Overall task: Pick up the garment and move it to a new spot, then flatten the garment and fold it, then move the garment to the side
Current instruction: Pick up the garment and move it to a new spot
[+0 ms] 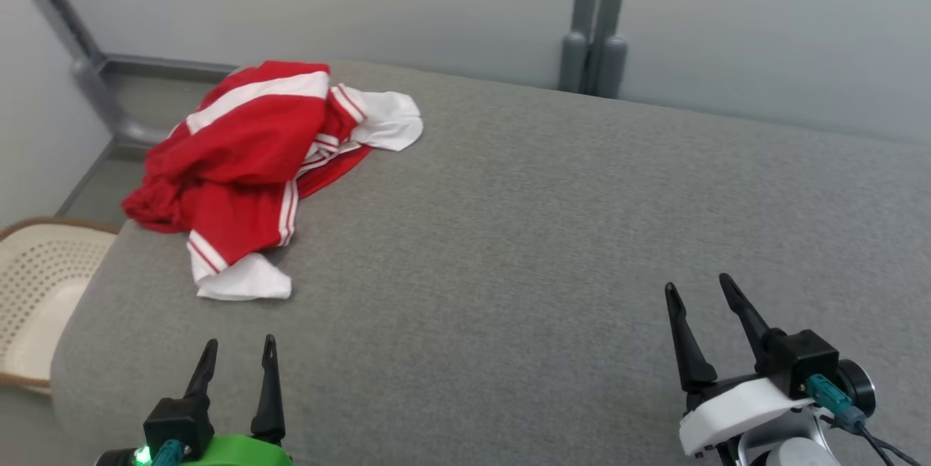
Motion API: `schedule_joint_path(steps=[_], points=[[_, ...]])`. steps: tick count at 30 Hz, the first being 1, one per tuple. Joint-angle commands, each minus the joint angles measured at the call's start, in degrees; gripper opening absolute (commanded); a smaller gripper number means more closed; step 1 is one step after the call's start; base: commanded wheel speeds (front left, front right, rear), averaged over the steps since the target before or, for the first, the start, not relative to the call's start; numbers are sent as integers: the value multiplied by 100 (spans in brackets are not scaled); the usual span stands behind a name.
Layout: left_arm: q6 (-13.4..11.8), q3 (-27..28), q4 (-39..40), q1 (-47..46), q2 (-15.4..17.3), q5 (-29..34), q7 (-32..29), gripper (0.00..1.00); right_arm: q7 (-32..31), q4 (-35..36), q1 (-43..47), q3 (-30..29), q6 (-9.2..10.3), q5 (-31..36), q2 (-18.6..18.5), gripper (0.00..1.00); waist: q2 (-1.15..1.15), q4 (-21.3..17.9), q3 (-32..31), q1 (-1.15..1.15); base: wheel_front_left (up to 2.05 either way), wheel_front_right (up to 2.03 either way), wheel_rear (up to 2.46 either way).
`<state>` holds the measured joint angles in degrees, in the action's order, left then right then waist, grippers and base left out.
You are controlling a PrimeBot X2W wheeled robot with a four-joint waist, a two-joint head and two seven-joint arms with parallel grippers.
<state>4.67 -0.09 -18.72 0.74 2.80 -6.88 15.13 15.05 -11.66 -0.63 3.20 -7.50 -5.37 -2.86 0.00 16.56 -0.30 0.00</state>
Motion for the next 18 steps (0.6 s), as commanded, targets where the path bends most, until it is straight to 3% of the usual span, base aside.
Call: schedule_joint_path(steps=[1, 5, 11, 14, 18], points=[[-17, 28, 17, 65, 15, -32, 4, 100, 19, 6, -53, 35, 2, -23, -9, 100, 0, 807, 10, 0, 0, 0, 0], [-9, 66, 62, 67, 15, -74, 4, 100, 19, -17, -29, 104, 2, -28, -12, 100, 0, 886, 55, 0, 0, 0, 0], [-56, 83, 73, -338, 15, -244, 3, 100, 19, -11, -145, 194, 3, 67, -55, 100, 0, 584, 413, 0, 0, 0, 0], [-133, -1, -387, -813, 13, -261, 2, 100, 19, 28, -295, 217, 3, 109, -203, 100, 0, 361, 819, 0, 0, 0, 0], [-173, -18, -1405, -2127, 203, -262, -555, 100, 19, 66, -663, 363, 3, 57, -451, 100, 0, -75, 1565, 0, 0, 0, 0]])
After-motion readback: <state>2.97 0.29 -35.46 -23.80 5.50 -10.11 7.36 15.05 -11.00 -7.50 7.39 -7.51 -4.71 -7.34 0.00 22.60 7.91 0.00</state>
